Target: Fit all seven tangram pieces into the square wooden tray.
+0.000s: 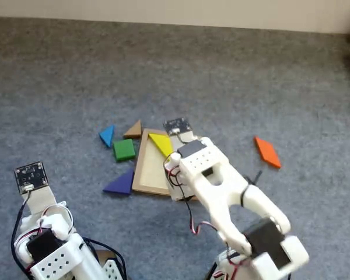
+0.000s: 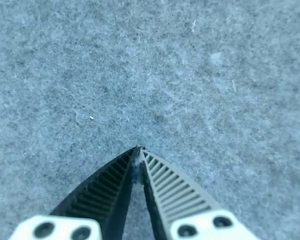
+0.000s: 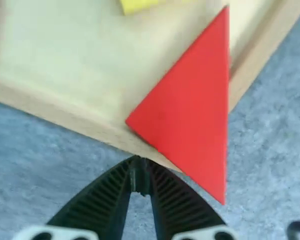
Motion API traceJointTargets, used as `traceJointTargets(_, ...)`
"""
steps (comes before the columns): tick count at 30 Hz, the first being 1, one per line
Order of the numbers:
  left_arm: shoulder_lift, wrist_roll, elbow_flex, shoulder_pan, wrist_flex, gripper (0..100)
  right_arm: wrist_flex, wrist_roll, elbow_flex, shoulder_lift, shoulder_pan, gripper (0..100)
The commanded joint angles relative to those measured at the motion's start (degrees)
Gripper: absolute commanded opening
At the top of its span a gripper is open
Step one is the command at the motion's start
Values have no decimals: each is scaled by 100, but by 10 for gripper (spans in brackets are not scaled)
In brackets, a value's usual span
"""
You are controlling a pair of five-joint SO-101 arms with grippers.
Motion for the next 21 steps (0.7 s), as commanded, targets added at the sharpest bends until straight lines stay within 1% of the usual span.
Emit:
traceJointTargets(1, -347, 0, 119, -66, 53, 8, 40, -70, -488, 92, -48, 5)
traceJointTargets(10, -347, 0, 119, -66, 53, 8, -57, -70, -602, 268, -40, 5)
traceJointTargets(16, -347, 0, 119, -66, 53, 8, -840, -70, -558, 303, -31, 5)
traceJointTargets(21, -347, 0, 119, -40, 53, 8, -1182, -70, -549, 303, 136, 5)
